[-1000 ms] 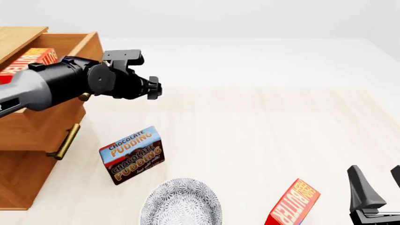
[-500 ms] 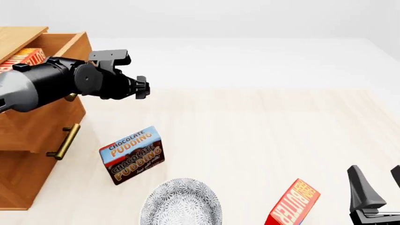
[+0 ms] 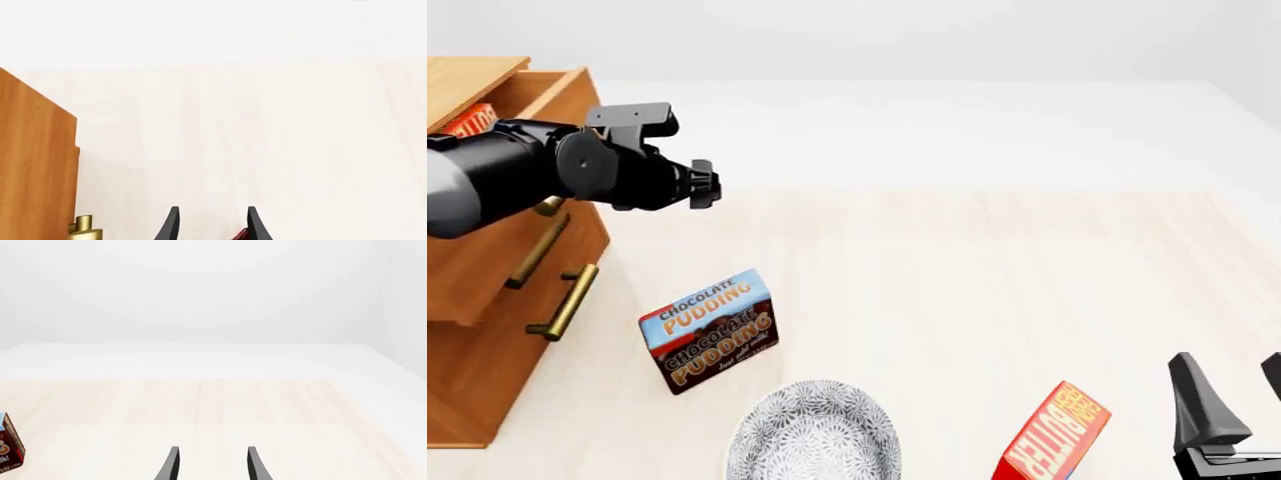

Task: Put the butter at the front in the top drawer of the cabinet and close it.

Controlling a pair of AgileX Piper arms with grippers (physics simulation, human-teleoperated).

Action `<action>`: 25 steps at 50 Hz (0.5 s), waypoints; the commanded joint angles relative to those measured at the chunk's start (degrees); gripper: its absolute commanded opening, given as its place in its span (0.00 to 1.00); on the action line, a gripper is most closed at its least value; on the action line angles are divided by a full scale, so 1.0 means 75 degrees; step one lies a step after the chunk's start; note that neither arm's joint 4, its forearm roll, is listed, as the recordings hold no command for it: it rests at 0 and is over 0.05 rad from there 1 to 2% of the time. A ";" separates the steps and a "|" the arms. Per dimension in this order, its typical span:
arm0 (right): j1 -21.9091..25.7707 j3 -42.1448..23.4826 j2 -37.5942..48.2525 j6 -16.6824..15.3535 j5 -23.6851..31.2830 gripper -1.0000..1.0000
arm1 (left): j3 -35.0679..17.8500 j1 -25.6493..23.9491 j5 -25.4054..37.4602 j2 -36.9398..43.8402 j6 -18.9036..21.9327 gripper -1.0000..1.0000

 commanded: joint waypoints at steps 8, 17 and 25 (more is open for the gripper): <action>-0.0001 0.0012 0.0001 0.0001 -0.0013 1.00 | 0.0142 0.0394 0.0027 -0.0229 0.0067 1.00; -0.0001 0.0012 0.0000 0.0000 -0.0013 1.00 | 0.0401 0.0603 -0.0062 -0.0431 0.0041 1.00; 0.0000 0.0012 0.0001 0.0002 -0.0013 1.00 | 0.0616 0.0897 -0.0176 -0.0608 -0.0025 1.00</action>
